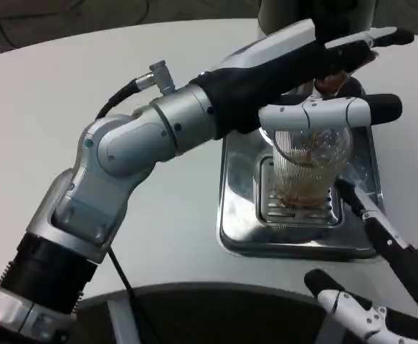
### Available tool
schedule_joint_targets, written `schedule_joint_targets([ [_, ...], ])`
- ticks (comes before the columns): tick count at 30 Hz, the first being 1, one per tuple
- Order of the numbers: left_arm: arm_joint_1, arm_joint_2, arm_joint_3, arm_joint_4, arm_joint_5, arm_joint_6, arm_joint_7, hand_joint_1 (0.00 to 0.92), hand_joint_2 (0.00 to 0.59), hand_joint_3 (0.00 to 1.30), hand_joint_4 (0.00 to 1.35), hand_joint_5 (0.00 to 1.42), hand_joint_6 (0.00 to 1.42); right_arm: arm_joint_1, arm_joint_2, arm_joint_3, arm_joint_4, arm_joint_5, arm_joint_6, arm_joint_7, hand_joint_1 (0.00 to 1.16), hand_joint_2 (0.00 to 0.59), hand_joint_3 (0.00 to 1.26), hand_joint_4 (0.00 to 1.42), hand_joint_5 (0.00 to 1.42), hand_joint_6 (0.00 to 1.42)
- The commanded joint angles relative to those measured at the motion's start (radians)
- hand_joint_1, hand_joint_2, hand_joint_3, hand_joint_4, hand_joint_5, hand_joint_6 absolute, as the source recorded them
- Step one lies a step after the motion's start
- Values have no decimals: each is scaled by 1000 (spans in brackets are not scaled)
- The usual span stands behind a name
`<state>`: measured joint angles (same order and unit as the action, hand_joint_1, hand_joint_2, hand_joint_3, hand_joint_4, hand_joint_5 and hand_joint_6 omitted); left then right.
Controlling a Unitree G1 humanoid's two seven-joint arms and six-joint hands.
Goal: Grasp the cup under the faucet to collect the drink, then remove the cup.
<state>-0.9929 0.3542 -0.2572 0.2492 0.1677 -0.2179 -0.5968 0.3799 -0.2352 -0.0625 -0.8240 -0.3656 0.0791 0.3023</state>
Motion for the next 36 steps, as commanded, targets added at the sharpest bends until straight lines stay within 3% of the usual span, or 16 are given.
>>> schedule_joint_targets([
  [1, 28, 18, -24, 15, 33, 9, -27, 0, 96, 76, 0, 70, 93, -35, 29, 11, 32, 3, 32, -44, 507, 277, 0, 2, 26, 0],
  [11, 30, 23, -23, -3, 31, 13, -31, 0, 98, 76, 0, 63, 92, -130, 59, 31, 133, -12, 60, -132, 544, 274, 0, 2, 38, 0],
  [20, 23, 23, -27, 1, 31, 9, -31, 0, 99, 76, 0, 72, 95, -236, 72, 26, 250, 1, 20, -214, 571, 259, 0, 30, 57, 0],
  [26, 24, 25, -25, -5, 30, 7, -31, 0, 103, 76, 0, 75, 99, -327, 46, -4, 374, 78, -55, -220, 589, 238, 0, 44, 73, 0],
  [34, 29, 29, -21, -14, 27, 8, -29, 0, 104, 83, 0, 84, 106, -390, 15, -11, 488, 135, -124, -216, 612, 225, 0, 44, 86, 0],
  [36, 31, 31, -19, -17, 26, 8, -29, 0, 104, 84, 0, 85, 107, -402, 13, -12, 508, 143, -131, -217, 668, 218, 0, 54, 110, 0],
])
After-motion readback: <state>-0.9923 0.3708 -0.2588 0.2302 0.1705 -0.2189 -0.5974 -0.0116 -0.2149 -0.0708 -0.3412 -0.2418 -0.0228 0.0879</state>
